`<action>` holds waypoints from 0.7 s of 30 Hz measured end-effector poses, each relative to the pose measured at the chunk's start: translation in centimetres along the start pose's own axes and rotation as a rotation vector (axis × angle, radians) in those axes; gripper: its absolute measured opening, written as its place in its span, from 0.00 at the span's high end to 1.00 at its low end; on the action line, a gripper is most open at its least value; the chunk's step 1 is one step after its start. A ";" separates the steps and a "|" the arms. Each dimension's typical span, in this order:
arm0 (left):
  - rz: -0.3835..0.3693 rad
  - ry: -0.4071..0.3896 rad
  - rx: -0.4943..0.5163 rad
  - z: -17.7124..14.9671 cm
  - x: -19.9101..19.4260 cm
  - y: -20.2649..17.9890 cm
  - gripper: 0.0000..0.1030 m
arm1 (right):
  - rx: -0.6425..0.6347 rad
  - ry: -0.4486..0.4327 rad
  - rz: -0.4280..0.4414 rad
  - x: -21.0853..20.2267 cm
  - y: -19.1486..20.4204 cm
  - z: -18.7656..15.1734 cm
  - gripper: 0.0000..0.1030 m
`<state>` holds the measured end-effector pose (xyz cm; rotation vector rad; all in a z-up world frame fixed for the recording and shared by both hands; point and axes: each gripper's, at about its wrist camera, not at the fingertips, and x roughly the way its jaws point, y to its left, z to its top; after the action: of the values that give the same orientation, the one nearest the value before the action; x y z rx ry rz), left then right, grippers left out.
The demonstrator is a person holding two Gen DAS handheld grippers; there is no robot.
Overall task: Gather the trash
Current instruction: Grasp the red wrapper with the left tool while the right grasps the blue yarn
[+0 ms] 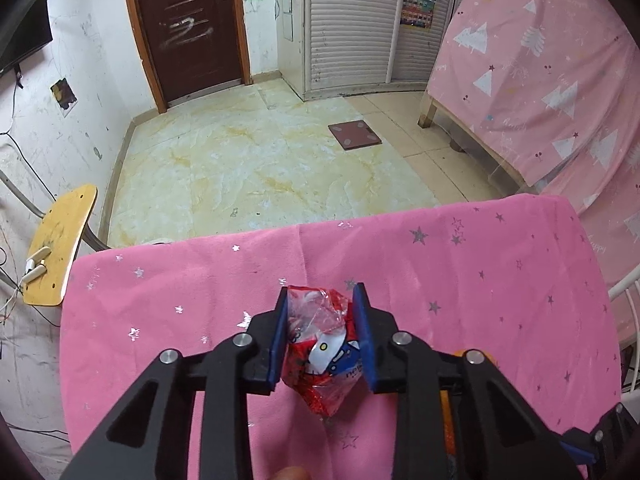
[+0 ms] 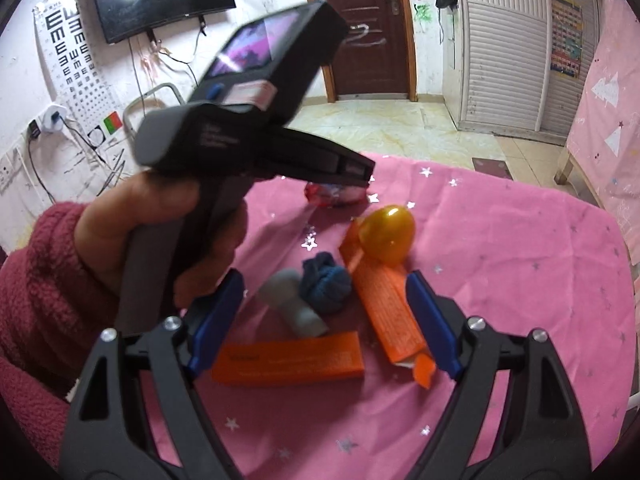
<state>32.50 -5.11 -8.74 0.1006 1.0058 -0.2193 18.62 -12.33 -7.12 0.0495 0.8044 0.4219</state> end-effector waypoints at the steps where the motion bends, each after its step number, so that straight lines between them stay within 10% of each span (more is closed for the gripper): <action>1: -0.003 -0.005 -0.006 -0.1 -0.3 0.4 0.79 | 0.002 0.005 -0.002 0.3 0.0 0.1 0.25; 15: -0.048 -0.075 -0.102 -1.2 -4.9 5.1 0.79 | -0.010 0.056 -0.074 3.2 0.9 0.5 0.75; 21: -0.070 -0.101 -0.108 -1.8 -6.7 5.8 0.79 | -0.025 0.060 -0.123 3.3 1.2 0.4 0.81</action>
<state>28.89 1.79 -4.18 -0.0439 0.9195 -0.2316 20.56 -9.88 -8.86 -0.0366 0.8565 0.3181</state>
